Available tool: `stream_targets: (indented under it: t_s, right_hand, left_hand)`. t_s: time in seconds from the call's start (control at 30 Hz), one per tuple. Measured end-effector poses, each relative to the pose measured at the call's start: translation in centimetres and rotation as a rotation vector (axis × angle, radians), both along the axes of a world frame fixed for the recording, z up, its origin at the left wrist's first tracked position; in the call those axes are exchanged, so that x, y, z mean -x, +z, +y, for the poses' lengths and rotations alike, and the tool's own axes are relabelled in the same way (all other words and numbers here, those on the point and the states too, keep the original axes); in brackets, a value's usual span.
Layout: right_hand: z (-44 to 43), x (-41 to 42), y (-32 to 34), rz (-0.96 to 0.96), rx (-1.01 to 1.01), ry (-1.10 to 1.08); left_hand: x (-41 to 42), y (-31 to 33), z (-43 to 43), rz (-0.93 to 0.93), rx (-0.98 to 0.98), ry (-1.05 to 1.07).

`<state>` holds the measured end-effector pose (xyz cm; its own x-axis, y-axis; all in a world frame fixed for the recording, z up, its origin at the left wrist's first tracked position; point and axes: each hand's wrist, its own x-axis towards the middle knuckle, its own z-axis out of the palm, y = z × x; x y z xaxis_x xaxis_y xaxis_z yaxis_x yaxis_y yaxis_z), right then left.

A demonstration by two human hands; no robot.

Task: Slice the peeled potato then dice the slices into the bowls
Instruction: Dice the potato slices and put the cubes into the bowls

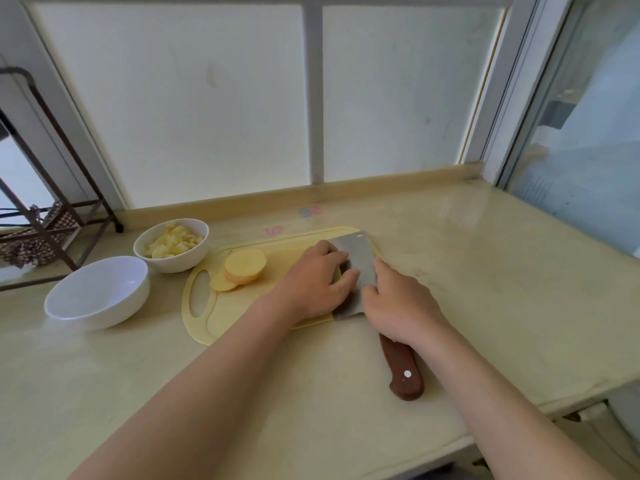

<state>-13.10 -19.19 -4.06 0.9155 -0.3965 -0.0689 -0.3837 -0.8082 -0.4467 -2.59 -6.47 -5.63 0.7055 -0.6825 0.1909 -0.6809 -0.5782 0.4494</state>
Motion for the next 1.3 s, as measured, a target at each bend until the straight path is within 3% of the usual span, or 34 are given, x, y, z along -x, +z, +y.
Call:
stream_targets:
  t_s: [0.23, 0.37, 0.57, 0.67, 0.93, 1.13, 1.3]
  right_hand:
    - [0.4, 0.4, 0.2, 0.034, 0.035, 0.016]
    - [1.4, 0.7, 0.5, 0.062, 0.092, 0.039]
    - [2.3, 0.6, 1.0, 0.064, 0.024, 0.060]
    - [1.9, 0.3, 0.8, 0.002, -0.078, 0.031]
    - [0.3, 0.9, 1.2, -0.293, -0.683, -0.049]
    - [1.4, -0.3, 3.2, -0.360, -0.789, -0.010]
    - [6.0, -3.8, 5.2, -0.315, -0.816, 0.077]
  left_hand:
    - [1.3, -0.8, 0.3, -0.117, -0.034, 0.020]
    - [1.3, -1.0, 0.1, -0.115, 0.015, 0.041]
    - [1.0, -0.8, 0.0, -0.081, 0.047, 0.062]
    - [1.0, -0.6, -0.1, -0.069, 0.074, 0.069]
    - [0.5, 1.6, -2.4, -0.089, 0.029, 0.064]
    - [-0.9, 4.8, -0.9, -0.158, -0.059, 0.052]
    - [-2.9, 7.3, 4.2, -0.184, -0.079, 0.161]
